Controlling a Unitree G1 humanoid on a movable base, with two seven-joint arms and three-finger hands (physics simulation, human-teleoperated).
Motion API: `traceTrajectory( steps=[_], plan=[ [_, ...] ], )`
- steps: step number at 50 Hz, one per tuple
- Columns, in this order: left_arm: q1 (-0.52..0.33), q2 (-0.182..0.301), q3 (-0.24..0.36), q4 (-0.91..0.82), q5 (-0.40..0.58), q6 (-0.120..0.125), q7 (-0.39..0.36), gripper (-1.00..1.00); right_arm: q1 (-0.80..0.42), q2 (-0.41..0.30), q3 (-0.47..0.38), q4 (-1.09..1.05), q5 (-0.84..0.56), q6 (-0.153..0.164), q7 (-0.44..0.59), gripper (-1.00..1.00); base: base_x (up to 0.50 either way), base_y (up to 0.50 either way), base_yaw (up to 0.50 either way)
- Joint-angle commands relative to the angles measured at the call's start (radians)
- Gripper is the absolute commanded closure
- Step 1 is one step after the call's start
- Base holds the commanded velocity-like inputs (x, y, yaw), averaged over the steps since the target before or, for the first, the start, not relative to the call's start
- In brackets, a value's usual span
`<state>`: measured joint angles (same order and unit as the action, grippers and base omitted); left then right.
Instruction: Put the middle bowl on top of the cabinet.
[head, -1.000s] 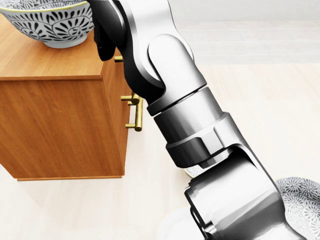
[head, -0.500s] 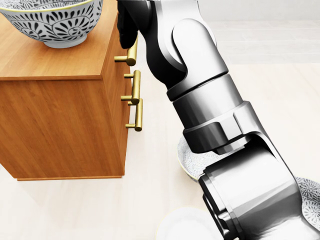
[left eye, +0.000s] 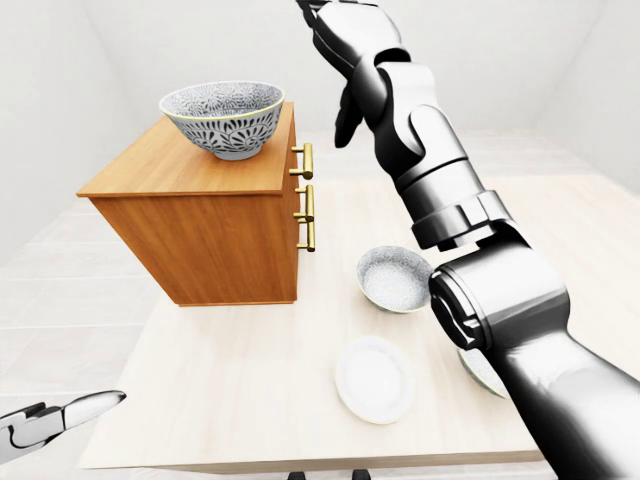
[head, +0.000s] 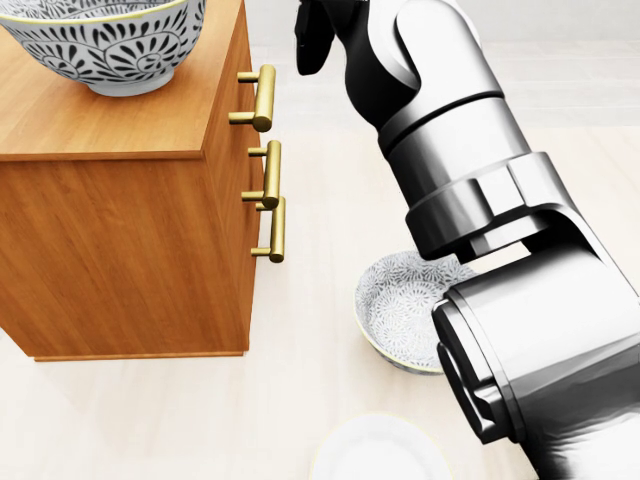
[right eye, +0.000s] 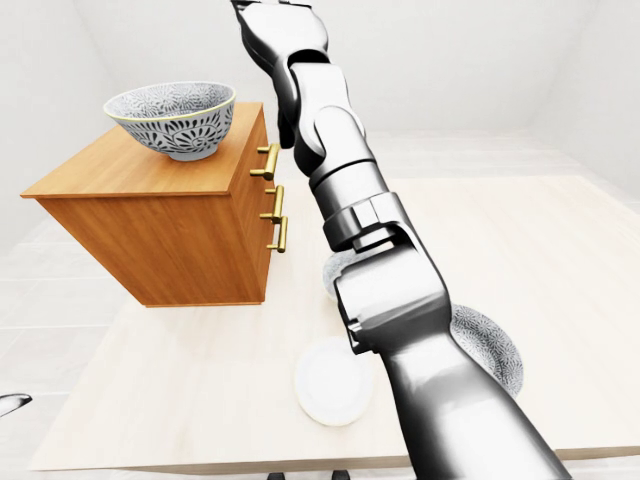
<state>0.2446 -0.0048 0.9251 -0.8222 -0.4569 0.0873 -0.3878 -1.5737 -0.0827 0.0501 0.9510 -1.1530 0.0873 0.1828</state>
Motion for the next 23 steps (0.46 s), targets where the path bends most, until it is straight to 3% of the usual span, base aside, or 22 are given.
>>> traceTrajectory(
  steps=[1,23],
  plan=[
    [-0.002,0.007,-0.004,-0.005,-0.001,0.0,-0.004,-1.0,-0.049,-0.05,-0.006,0.126,0.018,0.0,-0.046,-1.0,0.0,0.0,0.0],
    [0.007,-0.005,-0.008,-0.018,0.0,0.0,-0.01,-1.0,-0.071,-0.155,-0.015,0.237,0.024,0.0,-0.098,-1.0,0.0,0.0,0.0]
  ],
)
